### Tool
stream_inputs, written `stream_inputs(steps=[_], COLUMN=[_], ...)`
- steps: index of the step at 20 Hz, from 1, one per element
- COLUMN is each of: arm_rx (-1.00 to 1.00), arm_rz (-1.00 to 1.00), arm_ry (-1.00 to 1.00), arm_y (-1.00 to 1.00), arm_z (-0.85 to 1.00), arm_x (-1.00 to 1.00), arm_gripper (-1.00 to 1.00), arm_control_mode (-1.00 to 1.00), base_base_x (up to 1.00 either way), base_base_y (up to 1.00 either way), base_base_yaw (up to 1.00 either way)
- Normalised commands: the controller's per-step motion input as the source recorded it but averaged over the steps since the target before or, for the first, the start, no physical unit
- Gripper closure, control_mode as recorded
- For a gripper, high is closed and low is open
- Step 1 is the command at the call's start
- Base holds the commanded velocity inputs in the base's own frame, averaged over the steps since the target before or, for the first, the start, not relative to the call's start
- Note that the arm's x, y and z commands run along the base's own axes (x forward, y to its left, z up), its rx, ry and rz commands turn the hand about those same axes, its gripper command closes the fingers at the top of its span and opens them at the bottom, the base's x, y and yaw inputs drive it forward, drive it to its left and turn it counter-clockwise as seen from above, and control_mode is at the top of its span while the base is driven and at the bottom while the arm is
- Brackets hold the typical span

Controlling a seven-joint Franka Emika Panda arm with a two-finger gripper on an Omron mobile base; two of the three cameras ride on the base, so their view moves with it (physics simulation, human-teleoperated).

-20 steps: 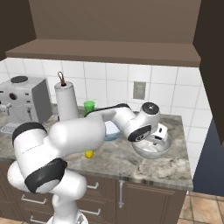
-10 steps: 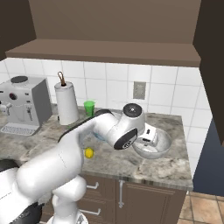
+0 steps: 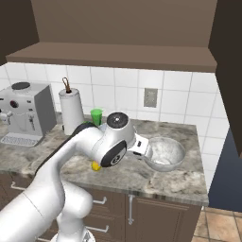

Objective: Pick both bowls and place them on the counter. Then place the lemon in one bowl and place the marshmallow in the other bowl.

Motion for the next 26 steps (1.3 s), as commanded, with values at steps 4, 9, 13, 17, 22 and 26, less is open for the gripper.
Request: stream_inputs(steps=[4,9,13,17,22,26], arm_rx=[0.00,0.00,-0.02,-0.01,0.00,0.00], arm_rz=[0.00,0.00,0.00,0.00,0.04,0.12], arm_ry=[0.00,0.04,0.08,0.02,0.08,0.05], arm_y=[0.59,0.59,0.62,0.60,0.47,0.41], arm_z=[0.05,0.05,0.00,0.00,0.00,-0.06], arm_x=[-0.21,-0.03,0.00,0.00,0.00,0.02], arm_gripper=[-1.00,-1.00,-1.00,-1.00,-1.00,-1.00], arm_control_mode=[-1.00,-1.00,-1.00,-1.00,-1.00,-1.00], base_base_x=[0.00,0.00,0.00,0.00,0.00,0.00], base_base_y=[0.00,0.00,0.00,0.00,0.00,0.00], base_base_yaw=[0.00,0.00,0.00,0.00,0.00,0.00])
